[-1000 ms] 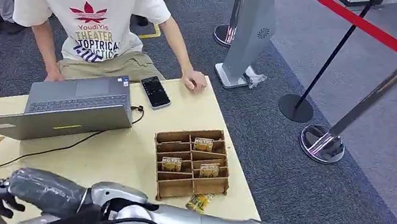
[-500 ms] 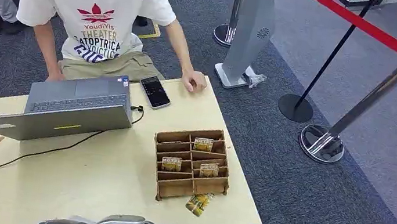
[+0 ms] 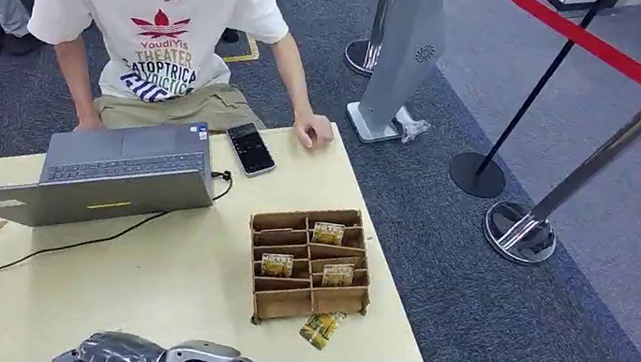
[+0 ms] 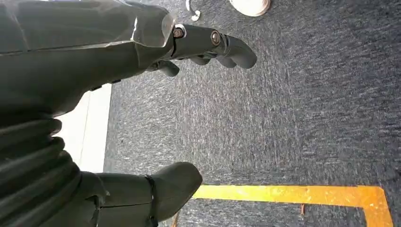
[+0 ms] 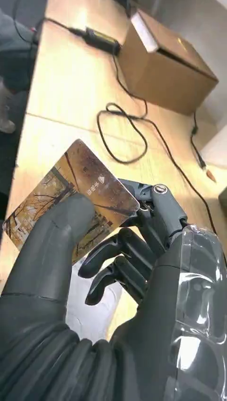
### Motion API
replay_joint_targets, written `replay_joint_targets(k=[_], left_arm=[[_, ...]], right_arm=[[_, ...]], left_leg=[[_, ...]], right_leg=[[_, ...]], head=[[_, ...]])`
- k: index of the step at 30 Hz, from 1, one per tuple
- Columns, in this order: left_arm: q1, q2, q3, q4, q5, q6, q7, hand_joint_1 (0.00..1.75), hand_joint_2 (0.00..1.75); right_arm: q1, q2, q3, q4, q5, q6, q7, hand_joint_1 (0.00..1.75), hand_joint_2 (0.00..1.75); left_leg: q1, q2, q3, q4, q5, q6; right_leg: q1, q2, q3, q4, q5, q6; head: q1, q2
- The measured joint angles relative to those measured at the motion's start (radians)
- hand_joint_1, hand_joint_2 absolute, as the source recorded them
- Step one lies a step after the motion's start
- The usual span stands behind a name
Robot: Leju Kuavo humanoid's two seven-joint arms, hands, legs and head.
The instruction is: Pass the card to the sensor for recognition and then transmit it.
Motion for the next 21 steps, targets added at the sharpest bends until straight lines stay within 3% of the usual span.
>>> replay_joint_targets(k=[9, 21], left_arm=[[-0.02, 0.0, -0.028, 0.0, -0.004, -0.006, 0.024, 0.0, 1.75], [-0.025, 0.0, -0.05, 0.0, 0.018, -0.006, 0.026, 0.0, 1.75]], right_arm=[[-0.005, 0.021, -0.047, 0.108, 0.005, -0.035, -0.008, 1.75, 1.75], [-0.002, 0.038, -0.081, 0.24, 0.051, -0.029, -0.013, 1.75, 1.75]], left_leg=[[0.0, 0.0, 0.0, 0.0, 0.0, 0.0], [0.0, 0.0, 0.0, 0.0, 0.0, 0.0]], right_leg=[[0.0, 0.0, 0.0, 0.0, 0.0, 0.0], [0.0, 0.0, 0.0, 0.0, 0.0, 0.0]], head=[[0.0, 0.0], [0.0, 0.0]])
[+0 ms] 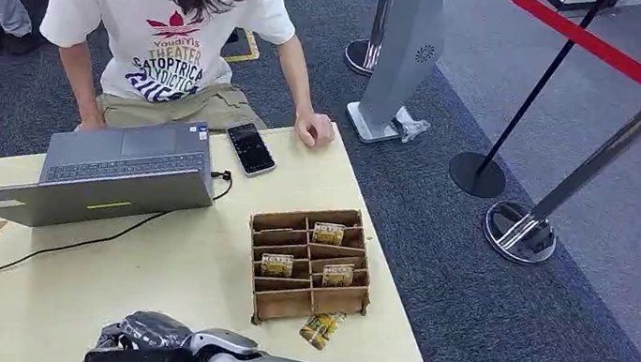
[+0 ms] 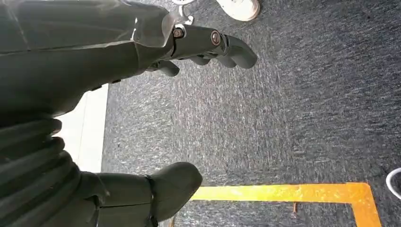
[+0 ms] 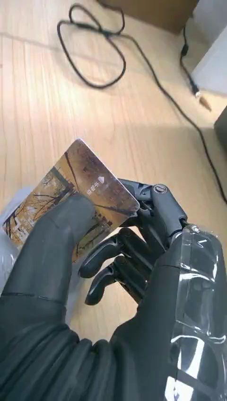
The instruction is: Pass the card to the sensor for recognition and then transmit it.
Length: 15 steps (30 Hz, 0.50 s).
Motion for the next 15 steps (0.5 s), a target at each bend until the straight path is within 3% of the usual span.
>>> replay_joint_targets(k=[15], left_arm=[[0.0, 0.0, -0.017, 0.0, 0.019, 0.005, -0.004, 0.0, 1.75]], right_arm=[[0.007, 0.001, -0.022, 0.113, 0.006, -0.005, 0.013, 1.75, 1.75]], left_leg=[[0.0, 0.0, 0.0, 0.0, 0.0, 0.0]], right_leg=[[0.0, 0.0, 0.0, 0.0, 0.0, 0.0]], head=[[0.0, 0.0]])
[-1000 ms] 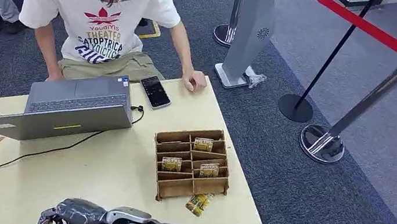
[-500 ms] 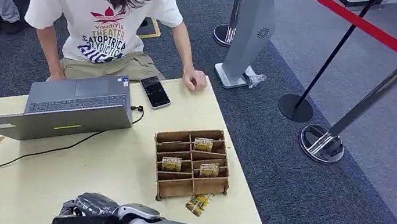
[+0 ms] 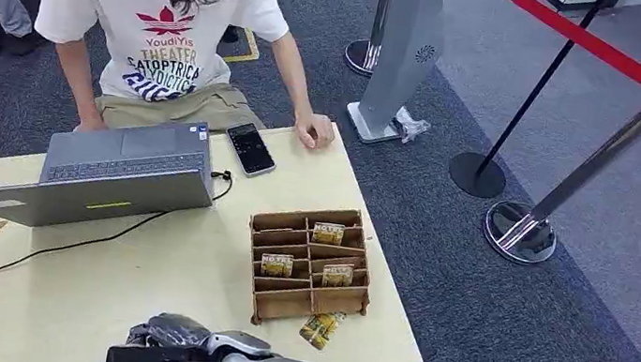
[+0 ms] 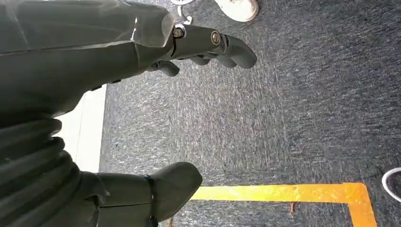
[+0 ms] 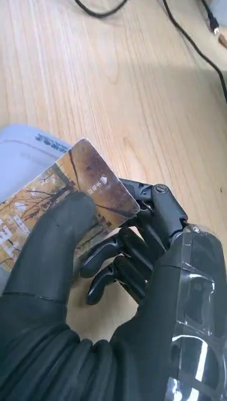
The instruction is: Pass the card to the sensor for recognition and then transmit it.
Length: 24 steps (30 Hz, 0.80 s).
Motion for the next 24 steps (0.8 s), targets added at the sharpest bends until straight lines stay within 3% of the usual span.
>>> replay_joint_targets(k=[15, 24], left_arm=[[0.0, 0.0, -0.012, 0.0, 0.011, 0.002, 0.0, 0.0, 1.75], [0.011, 0.002, -0.018, 0.0, 0.051, 0.014, -0.022, 0.0, 1.75]], right_arm=[[0.007, 0.0, -0.039, 0.039, -0.007, -0.019, -0.003, 1.75, 1.75], [0.005, -0.005, -0.086, -0.03, -0.062, -0.002, -0.082, 1.75, 1.75]], left_leg=[[0.0, 0.0, 0.0, 0.0, 0.0, 0.0], [0.0, 0.0, 0.0, 0.0, 0.0, 0.0]], right_leg=[[0.0, 0.001, 0.0, 0.0, 0.0, 0.0], [0.0, 0.001, 0.0, 0.0, 0.0, 0.0]], head=[[0.0, 0.0], [0.0, 0.0]])
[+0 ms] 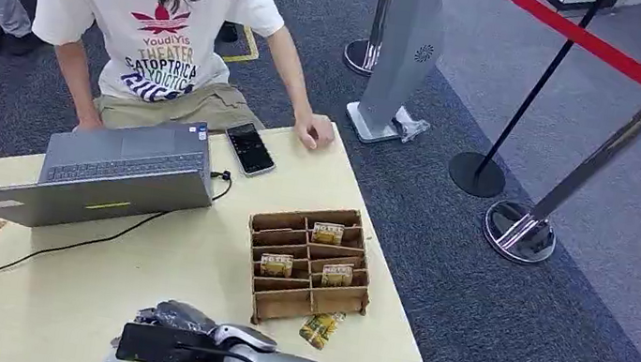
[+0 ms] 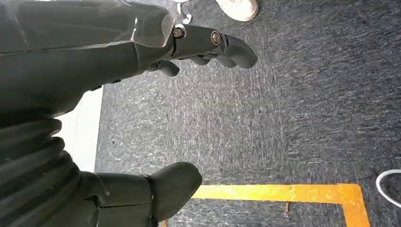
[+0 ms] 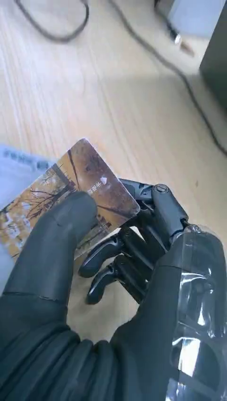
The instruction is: Pass the card to the sensor for recognition and then transmit it.
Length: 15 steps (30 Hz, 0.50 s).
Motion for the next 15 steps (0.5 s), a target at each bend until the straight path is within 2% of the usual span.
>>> replay_joint_targets(k=[3, 6, 9, 15], left_arm=[[0.011, 0.002, 0.0, 0.0, 0.015, 0.003, -0.018, 0.0, 1.75], [0.023, 0.005, 0.0, 0.0, 0.027, 0.004, -0.033, 0.0, 1.75], [0.031, 0.008, 0.0, 0.0, 0.031, 0.004, -0.041, 0.0, 1.75], [0.036, 0.008, 0.0, 0.0, 0.037, 0.004, -0.049, 0.0, 1.75]], right_arm=[[-0.001, -0.021, -0.024, -0.111, -0.043, 0.018, 0.005, 1.75, 1.75], [-0.001, -0.061, -0.055, -0.284, -0.085, 0.019, 0.028, 1.75, 1.75], [0.002, -0.097, -0.082, -0.446, -0.107, 0.004, 0.058, 1.75, 1.75], [0.007, -0.14, -0.133, -0.679, -0.115, -0.025, 0.058, 1.75, 1.75]], left_leg=[[0.0, 0.0, 0.0, 0.0, 0.0, 0.0], [0.0, 0.0, 0.0, 0.0, 0.0, 0.0], [0.0, 0.0, 0.0, 0.0, 0.0, 0.0], [0.0, 0.0, 0.0, 0.0, 0.0, 0.0]], right_leg=[[0.0, 0.0, 0.0, 0.0, 0.0, 0.0], [0.0, 0.0, 0.0, 0.0, 0.0, 0.0], [0.0, 0.0, 0.0, 0.0, 0.0, 0.0], [0.0, 0.0, -0.001, 0.0, 0.0, 0.0]], head=[[0.0, 0.0], [0.0, 0.0], [0.0, 0.0], [0.0, 0.0]])
